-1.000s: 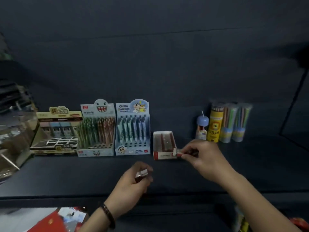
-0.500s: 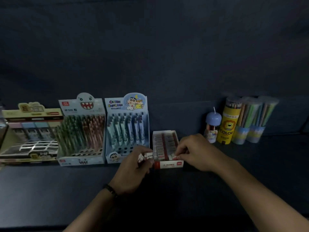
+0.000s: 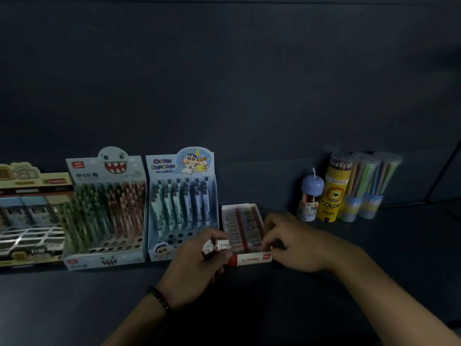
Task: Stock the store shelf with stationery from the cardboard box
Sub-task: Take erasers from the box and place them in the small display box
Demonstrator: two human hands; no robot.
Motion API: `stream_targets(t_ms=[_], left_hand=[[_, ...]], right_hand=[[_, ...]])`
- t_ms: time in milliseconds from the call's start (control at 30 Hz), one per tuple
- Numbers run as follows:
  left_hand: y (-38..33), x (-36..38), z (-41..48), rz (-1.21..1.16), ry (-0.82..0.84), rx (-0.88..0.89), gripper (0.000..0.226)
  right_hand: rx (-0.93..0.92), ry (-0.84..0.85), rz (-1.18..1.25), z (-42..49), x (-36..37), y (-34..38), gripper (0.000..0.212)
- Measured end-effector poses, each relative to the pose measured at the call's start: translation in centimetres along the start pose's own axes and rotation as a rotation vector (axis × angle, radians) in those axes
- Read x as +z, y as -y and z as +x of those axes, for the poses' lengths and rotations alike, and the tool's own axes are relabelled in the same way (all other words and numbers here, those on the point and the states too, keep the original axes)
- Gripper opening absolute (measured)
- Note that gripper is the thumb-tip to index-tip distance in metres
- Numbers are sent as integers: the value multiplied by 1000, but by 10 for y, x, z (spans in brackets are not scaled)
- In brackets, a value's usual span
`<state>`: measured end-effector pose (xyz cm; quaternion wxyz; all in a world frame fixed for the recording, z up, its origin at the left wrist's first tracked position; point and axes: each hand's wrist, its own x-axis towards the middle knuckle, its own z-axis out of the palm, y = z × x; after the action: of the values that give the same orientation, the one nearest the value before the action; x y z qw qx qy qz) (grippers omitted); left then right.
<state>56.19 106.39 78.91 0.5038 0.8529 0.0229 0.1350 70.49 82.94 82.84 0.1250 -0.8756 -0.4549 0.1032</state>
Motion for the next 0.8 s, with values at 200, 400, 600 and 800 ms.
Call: stream_targets(t_ms=[200, 400, 600, 800], left_hand=[[-23, -11, 13, -262, -16, -31, 17], [-30, -4, 36, -436, -120, -63, 13], [-24, 12, 37, -435, -175, 3, 14], [-20, 12, 34, -456, -174, 46, 17]], right_hand=[[-63, -300, 257, -8, -9, 12, 17], [-153, -610, 455, 0, -3, 47, 37], [-187, -769, 379, 19, 17, 51, 17], [-188, -731, 196, 32, 5, 37, 15]])
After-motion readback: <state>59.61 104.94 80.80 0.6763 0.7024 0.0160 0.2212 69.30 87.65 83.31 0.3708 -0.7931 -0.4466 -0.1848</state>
